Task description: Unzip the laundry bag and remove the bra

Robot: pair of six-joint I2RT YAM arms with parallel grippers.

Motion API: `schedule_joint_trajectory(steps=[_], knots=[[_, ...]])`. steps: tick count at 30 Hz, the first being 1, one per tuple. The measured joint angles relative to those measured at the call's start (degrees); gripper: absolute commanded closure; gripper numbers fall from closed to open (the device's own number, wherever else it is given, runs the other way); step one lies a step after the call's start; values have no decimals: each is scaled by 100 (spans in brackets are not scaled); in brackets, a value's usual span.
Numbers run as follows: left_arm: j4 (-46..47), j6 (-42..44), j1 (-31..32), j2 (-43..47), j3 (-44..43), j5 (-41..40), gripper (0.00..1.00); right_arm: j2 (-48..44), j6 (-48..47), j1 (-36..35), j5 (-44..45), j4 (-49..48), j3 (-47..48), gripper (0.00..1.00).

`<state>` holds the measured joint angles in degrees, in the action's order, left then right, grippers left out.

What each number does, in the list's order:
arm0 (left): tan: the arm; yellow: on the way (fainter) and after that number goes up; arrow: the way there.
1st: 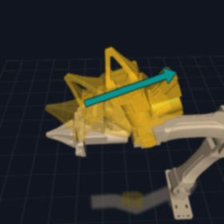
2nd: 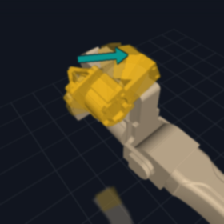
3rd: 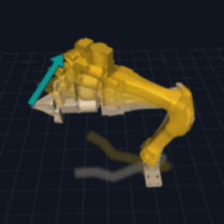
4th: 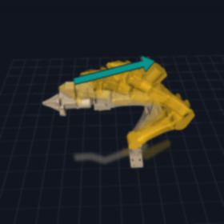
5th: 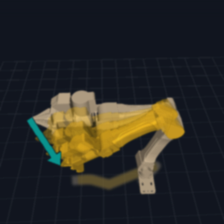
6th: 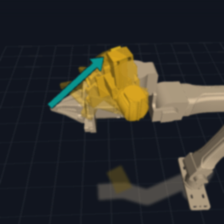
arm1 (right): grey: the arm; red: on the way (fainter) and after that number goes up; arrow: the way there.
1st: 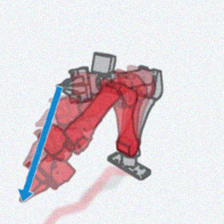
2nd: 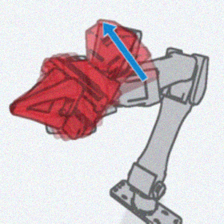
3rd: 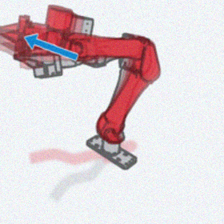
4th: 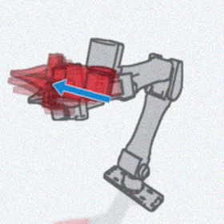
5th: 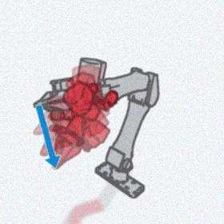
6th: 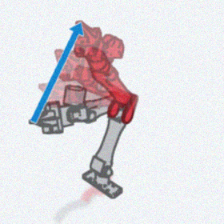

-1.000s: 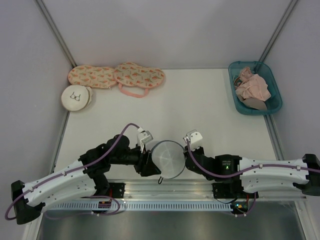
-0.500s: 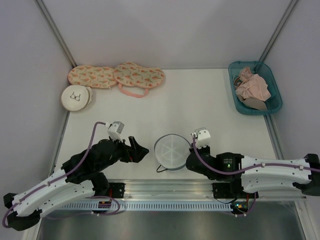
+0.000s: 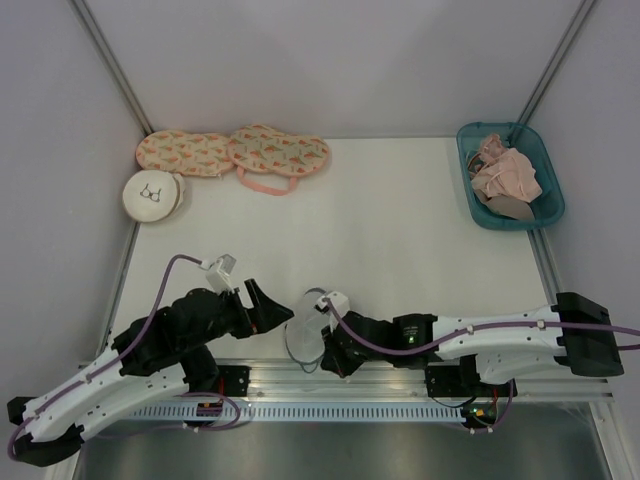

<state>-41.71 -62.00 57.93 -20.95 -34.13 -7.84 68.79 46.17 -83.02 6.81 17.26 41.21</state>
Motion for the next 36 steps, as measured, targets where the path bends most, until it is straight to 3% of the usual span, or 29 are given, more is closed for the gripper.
schedule_joint_trajectory(steps=[5,13,19,23,36], knots=[[-37,-297,2,232,0,142,0,341,157,-162,-267,-1156,-81,99],[-37,-887,2,457,190,361,0,35,999,-144,2085,-2505,-813,100],[450,-1434,2,422,752,662,0,42,1108,-136,2951,-2852,-835,100],[1025,-1755,2,94,1139,793,0,42,1082,-153,3082,-3067,-870,100],[2754,-2059,2,-1268,1064,87,1,33,522,-452,2643,-3235,-905,100]])
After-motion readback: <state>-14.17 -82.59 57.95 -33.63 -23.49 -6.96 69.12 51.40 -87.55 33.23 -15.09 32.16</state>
